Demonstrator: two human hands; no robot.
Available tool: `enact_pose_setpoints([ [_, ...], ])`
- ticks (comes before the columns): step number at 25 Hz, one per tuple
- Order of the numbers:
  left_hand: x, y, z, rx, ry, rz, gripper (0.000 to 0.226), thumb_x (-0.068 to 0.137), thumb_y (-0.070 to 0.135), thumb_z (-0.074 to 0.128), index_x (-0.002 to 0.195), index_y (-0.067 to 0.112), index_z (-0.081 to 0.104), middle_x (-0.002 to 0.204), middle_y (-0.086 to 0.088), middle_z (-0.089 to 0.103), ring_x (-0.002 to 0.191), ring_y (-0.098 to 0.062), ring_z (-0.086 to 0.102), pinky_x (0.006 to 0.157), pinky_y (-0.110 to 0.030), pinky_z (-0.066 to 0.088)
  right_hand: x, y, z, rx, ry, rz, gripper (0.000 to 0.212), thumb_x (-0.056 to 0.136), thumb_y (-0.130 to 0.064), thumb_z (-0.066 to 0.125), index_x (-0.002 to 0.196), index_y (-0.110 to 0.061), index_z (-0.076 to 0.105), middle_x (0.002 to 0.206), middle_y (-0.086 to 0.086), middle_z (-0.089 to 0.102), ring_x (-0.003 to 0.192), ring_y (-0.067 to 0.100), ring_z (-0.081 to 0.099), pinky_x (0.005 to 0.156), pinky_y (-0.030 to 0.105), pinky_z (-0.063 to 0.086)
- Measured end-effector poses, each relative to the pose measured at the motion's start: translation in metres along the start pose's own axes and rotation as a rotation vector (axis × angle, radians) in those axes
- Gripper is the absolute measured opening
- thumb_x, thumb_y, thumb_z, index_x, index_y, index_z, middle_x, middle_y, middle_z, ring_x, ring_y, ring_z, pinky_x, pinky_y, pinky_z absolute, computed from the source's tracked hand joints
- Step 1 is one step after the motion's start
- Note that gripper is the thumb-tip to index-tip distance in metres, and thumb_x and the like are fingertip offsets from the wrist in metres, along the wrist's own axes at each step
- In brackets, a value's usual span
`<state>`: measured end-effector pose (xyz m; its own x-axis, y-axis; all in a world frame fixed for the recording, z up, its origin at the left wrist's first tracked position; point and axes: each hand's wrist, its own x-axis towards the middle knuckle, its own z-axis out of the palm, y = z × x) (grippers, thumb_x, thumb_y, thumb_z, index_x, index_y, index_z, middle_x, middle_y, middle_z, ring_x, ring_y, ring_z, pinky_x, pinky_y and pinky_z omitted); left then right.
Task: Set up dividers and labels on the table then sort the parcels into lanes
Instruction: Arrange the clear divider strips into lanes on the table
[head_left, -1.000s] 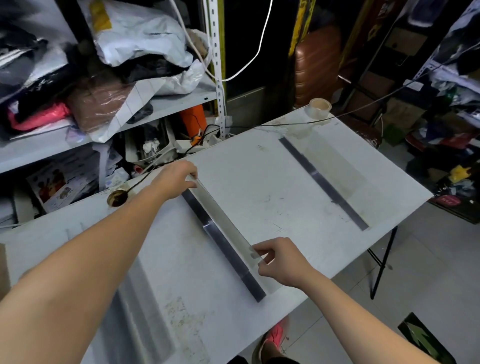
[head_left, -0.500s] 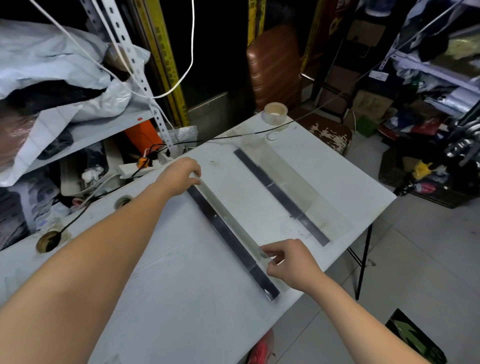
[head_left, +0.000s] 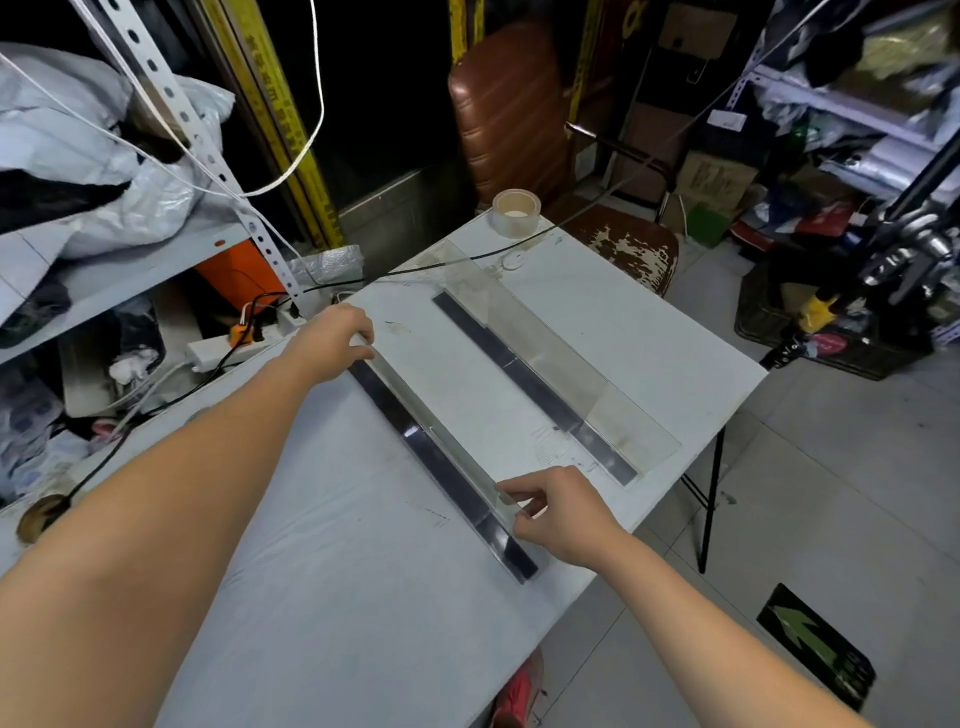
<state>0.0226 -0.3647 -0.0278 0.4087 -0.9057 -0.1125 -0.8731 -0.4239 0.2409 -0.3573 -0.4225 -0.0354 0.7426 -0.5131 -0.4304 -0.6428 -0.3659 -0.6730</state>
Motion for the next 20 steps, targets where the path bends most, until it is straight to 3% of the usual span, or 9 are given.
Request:
enact_pose_setpoints([
  [9,-0.011,-0.010,-0.004,-0.007,-0.021,-0.011,0.019,0.088,0.022,0.078,0.104,0.014,0.071,0.110,-0.004,0.064,0.101,-0.021,0.055,0.089,-0.038,0.050,0.000,-0.006,0.008,-0.018,-0.021,0.006,0.047,0.082,-0.007,0.064,0.122,-0.029,0.075,0.112,-0.019,0.075,0.072,0.004,0.069,0.077,0.018,0.057],
  [14,-0.017,-0.011,-0.005,-0.004,-0.033,-0.004,0.041,0.091,0.019,0.075,0.130,0.013,0.065,0.135,-0.006,0.061,0.128,-0.025,0.051,0.108,-0.040,0.043,-0.005,-0.011,0.010,-0.056,-0.004,0.032,0.046,0.084,-0.013,0.067,0.129,-0.026,0.071,0.112,-0.010,0.074,0.075,0.003,0.070,0.074,0.017,0.054],
  [17,-0.026,-0.013,-0.015,0.032,-0.018,-0.039,0.050,0.093,0.022,0.073,0.140,0.013,0.057,0.143,-0.008,0.056,0.135,-0.027,0.048,0.112,-0.041,0.041,-0.004,-0.026,0.007,-0.145,0.004,0.034,0.055,0.086,-0.028,0.074,0.139,-0.027,0.062,0.124,-0.008,0.069,0.097,0.008,0.070,0.086,0.025,0.055],
  [20,-0.049,-0.017,-0.028,0.137,-0.009,-0.130,0.054,0.095,0.031,0.067,0.145,0.016,0.052,0.144,-0.010,0.055,0.132,-0.031,0.051,0.104,-0.048,0.049,0.000,-0.056,0.009,-0.360,0.063,-0.073,0.061,0.090,-0.037,0.071,0.147,-0.029,0.052,0.144,-0.008,0.059,0.130,0.015,0.055,0.104,0.034,0.049],
])
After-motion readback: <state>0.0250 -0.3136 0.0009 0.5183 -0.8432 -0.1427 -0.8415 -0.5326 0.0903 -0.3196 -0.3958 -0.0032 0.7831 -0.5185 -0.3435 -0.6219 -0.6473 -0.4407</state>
